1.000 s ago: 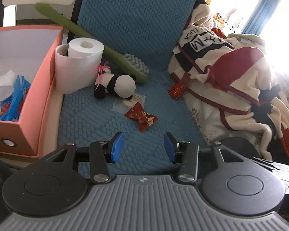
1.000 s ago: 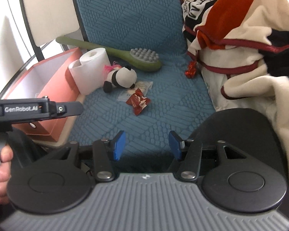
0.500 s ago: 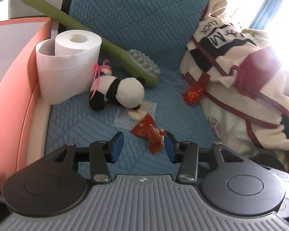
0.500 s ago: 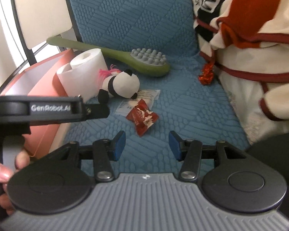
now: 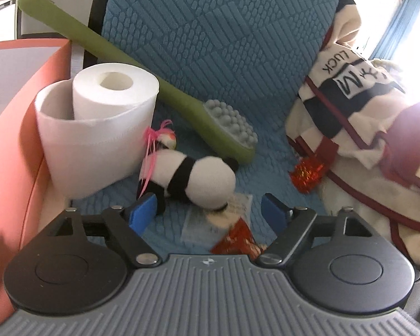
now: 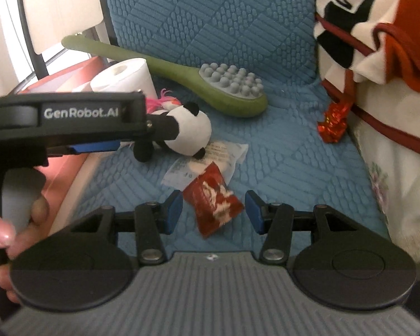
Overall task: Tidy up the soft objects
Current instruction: 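Close the left gripper on the panda plush while the right gripper grasps the red snack packet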
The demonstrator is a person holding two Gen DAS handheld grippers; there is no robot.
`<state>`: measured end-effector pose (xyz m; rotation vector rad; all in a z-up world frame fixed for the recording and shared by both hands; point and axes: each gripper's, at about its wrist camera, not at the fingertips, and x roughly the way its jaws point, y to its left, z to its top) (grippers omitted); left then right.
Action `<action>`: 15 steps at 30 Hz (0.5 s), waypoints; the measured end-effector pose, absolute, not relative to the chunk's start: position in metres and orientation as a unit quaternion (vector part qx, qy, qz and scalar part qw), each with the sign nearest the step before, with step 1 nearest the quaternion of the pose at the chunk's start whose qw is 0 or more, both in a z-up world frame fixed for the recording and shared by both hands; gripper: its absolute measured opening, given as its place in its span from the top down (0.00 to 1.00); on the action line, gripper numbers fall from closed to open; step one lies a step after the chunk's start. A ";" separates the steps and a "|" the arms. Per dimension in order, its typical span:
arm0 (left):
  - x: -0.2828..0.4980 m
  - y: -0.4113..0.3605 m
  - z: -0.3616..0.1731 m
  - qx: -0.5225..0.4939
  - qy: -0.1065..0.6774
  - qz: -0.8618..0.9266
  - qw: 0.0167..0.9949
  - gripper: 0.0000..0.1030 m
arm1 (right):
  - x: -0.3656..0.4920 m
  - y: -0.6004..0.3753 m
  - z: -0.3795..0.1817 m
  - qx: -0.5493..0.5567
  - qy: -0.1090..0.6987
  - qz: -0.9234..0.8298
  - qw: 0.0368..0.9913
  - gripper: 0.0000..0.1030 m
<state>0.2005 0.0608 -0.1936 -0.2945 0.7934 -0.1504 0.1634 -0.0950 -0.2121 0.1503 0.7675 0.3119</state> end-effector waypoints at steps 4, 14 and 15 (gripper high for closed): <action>0.219 0.060 -0.201 -0.132 0.385 -0.061 0.911 0.02 | 0.178 -0.092 -0.218 0.066 0.381 0.160 0.908 0.49; 0.256 0.062 -0.222 -0.122 0.404 -0.056 0.905 0.01 | 0.194 -0.080 -0.230 0.025 0.397 0.170 0.902 0.49; 0.259 0.063 -0.224 -0.122 0.405 -0.053 0.905 0.01 | 0.193 -0.077 -0.230 0.013 0.394 0.171 0.903 0.49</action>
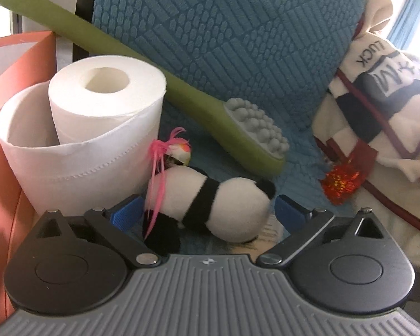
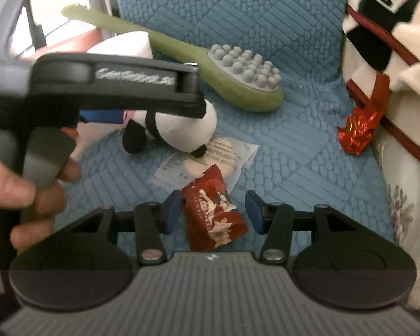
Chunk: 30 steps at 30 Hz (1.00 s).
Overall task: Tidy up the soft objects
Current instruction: 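Close the left gripper on the panda plush while the right gripper grasps the red snack packet, then lift and carry the panda in the left gripper and packet in the right gripper over the box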
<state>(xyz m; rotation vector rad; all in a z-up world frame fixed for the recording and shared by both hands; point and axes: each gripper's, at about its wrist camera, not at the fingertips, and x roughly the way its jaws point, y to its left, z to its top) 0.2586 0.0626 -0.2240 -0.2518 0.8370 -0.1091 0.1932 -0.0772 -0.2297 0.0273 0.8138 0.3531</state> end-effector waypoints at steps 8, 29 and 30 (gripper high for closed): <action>0.267 0.064 -0.234 -0.130 0.407 -0.058 0.902 0.01 | 0.188 -0.068 -0.232 -0.024 0.389 0.172 0.905 0.51; 0.237 0.064 -0.218 -0.134 0.419 -0.074 0.895 0.07 | 0.180 -0.084 -0.217 0.008 0.378 0.120 0.918 0.59; 0.233 0.065 -0.216 -0.135 0.419 -0.074 0.895 0.07 | 0.180 -0.085 -0.217 0.014 0.380 0.118 0.917 0.59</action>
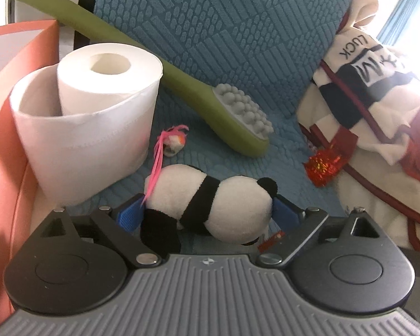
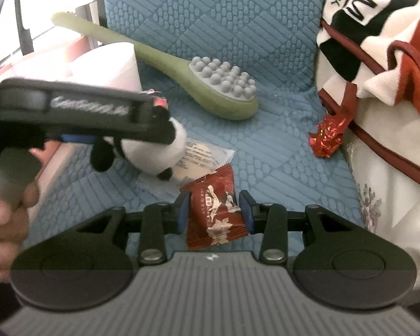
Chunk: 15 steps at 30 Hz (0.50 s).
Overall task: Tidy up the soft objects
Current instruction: 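Lift and carry the panda in the left gripper and packet in the right gripper over the box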
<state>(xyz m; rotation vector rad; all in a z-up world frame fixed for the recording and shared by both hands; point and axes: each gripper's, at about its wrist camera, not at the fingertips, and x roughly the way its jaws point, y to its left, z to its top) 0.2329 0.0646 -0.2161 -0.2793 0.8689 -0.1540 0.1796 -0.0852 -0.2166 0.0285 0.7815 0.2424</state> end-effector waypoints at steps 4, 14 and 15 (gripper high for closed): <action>0.217 0.068 -0.209 -0.142 0.419 -0.069 0.894 0.07 | 0.174 -0.089 -0.214 0.030 0.383 0.115 0.916 0.59; 0.181 0.080 -0.196 -0.157 0.421 -0.050 0.892 0.07 | 0.163 -0.092 -0.210 0.047 0.388 0.113 0.913 0.59; 0.178 0.081 -0.195 -0.158 0.421 -0.049 0.892 0.07 | 0.161 -0.093 -0.209 0.050 0.387 0.113 0.914 0.59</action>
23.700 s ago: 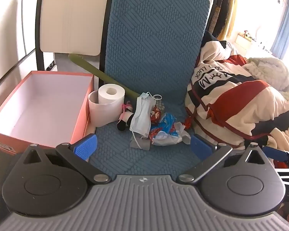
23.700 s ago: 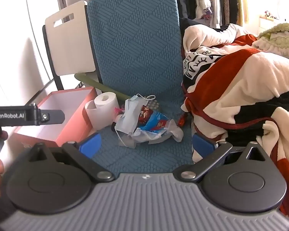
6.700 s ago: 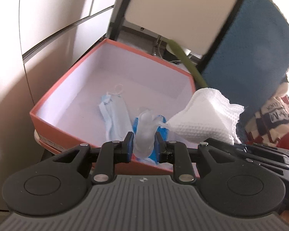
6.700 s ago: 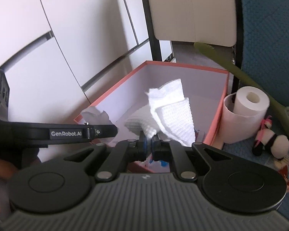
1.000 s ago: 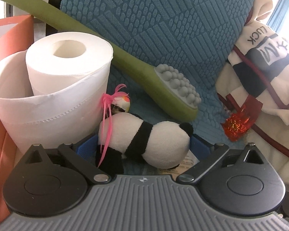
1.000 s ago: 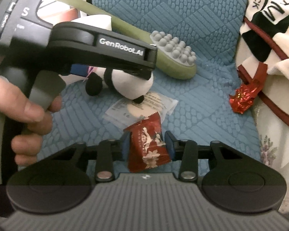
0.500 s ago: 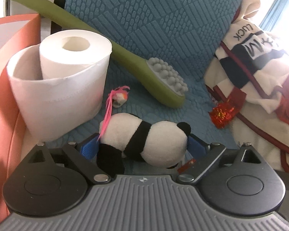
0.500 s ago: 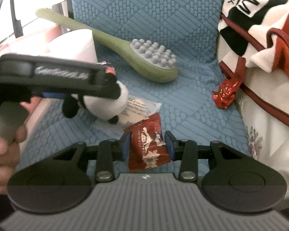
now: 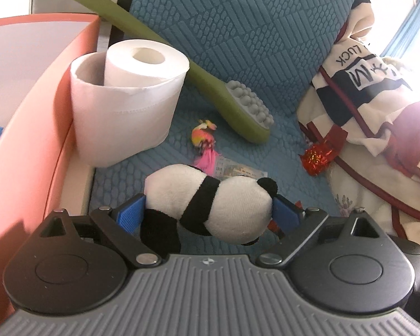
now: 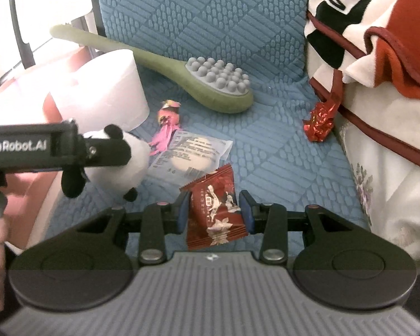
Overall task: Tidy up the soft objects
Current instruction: 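Lift and carry the panda in the left gripper and packet in the right gripper over the box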
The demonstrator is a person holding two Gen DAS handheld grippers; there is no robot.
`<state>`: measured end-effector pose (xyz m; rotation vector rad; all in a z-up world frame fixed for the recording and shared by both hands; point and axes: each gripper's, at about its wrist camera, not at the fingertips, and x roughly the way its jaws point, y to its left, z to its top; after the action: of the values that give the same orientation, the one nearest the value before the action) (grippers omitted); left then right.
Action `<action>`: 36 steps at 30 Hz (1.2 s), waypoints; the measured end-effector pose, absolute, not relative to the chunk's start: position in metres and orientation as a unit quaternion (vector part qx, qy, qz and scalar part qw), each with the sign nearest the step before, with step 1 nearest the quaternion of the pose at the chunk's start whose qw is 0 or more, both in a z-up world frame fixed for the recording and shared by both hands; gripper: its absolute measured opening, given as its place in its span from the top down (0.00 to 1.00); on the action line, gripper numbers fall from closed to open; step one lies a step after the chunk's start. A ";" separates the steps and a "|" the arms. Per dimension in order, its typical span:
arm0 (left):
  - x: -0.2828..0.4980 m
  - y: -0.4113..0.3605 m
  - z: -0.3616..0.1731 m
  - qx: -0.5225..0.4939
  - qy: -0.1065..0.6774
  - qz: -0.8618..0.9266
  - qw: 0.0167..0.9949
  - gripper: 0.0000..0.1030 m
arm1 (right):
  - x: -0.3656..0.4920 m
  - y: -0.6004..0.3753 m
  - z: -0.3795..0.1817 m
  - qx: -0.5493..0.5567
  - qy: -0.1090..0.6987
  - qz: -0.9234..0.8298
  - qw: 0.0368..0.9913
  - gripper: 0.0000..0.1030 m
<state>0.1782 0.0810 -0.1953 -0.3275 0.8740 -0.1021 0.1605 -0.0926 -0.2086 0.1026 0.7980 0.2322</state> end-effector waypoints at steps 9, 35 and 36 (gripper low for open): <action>0.154 0.087 -0.179 -0.149 0.411 -0.040 0.899 0.07 | 0.140 -0.104 -0.195 0.080 0.376 0.117 0.916 0.59; 0.086 0.071 -0.109 -0.130 0.386 -0.041 0.912 0.07 | 0.080 -0.146 -0.128 0.119 0.342 0.136 0.922 0.59; 0.083 0.072 -0.107 -0.130 0.387 -0.041 0.912 0.07 | 0.078 -0.145 -0.126 0.120 0.342 0.137 0.922 0.59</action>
<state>0.0834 0.0719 -0.1073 -0.2669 0.7965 -0.0851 0.0782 -0.1447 -0.1257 0.2474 0.7016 0.2818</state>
